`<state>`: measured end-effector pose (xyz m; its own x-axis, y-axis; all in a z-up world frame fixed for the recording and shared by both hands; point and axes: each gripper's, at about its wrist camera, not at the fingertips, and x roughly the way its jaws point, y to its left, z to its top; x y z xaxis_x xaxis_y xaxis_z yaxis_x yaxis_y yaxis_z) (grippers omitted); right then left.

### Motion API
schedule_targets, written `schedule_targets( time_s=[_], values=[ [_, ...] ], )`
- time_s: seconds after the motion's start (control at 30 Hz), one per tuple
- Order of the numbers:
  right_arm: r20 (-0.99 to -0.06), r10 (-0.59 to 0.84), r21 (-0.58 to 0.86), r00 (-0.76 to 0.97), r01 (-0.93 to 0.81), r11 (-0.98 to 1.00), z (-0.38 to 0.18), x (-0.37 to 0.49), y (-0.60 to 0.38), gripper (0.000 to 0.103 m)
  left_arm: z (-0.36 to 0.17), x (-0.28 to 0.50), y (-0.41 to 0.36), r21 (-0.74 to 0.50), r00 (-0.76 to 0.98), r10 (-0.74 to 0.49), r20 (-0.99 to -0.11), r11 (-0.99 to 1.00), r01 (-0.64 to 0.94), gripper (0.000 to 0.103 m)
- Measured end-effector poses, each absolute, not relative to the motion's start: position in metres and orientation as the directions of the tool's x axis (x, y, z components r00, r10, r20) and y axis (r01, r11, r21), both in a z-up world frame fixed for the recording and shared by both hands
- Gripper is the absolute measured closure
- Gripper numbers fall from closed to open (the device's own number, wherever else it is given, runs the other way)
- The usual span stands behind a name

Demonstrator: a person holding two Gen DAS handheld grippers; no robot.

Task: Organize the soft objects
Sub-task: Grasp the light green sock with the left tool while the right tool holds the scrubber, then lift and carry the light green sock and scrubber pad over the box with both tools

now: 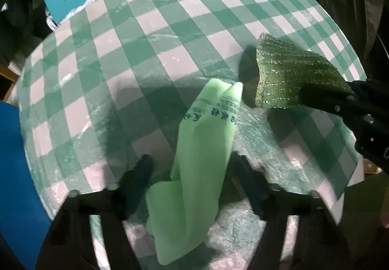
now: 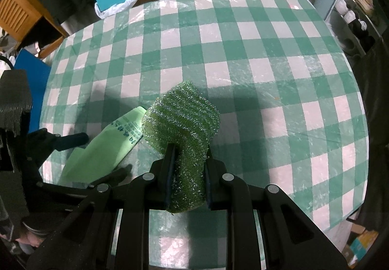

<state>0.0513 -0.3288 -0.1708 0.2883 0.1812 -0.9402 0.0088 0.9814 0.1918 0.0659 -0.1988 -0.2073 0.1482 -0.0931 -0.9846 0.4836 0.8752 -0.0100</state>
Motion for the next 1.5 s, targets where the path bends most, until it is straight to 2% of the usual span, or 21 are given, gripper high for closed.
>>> schedule_targets(
  time_s=[0.1, 0.13, 0.17, 0.27, 0.63, 1.5],
  values=[
    [-0.939, 0.184, 0.195, 0.292, 0.008, 0.981, -0.169, 0.051, -0.329, 0.085, -0.204, 0.065, -0.198, -0.01, 0.16, -0.101, -0.982, 0.873, 0.488, 0.064],
    [-0.938, 0.184, 0.195, 0.293, 0.008, 0.981, -0.169, 0.051, -0.329, 0.085, -0.204, 0.065, -0.197, -0.021, 0.157, -0.111, -0.981, 0.875, 0.485, 0.077],
    [-0.938, 0.185, 0.196, 0.294, 0.007, 0.981, -0.168, 0.051, -0.329, 0.085, -0.203, 0.067, -0.196, -0.023, 0.155, -0.111, -0.982, 0.877, 0.48, 0.085],
    [-0.937, 0.184, 0.193, 0.298, 0.002, 0.981, -0.166, 0.051, -0.327, 0.085, -0.201, 0.069, -0.193, -0.027, 0.162, -0.116, -0.98, 0.881, 0.472, 0.095],
    [-0.918, 0.197, 0.201, 0.345, -0.026, 0.979, -0.142, 0.047, -0.32, 0.085, -0.163, 0.058, -0.18, 0.018, 0.257, -0.11, -0.96, 0.893, 0.449, 0.098],
    [-0.868, 0.238, 0.21, 0.436, -0.113, 0.971, -0.078, 0.038, -0.29, 0.085, -0.079, 0.049, -0.129, 0.02, 0.403, -0.142, -0.904, 0.928, 0.373, 0.098]
  ],
)
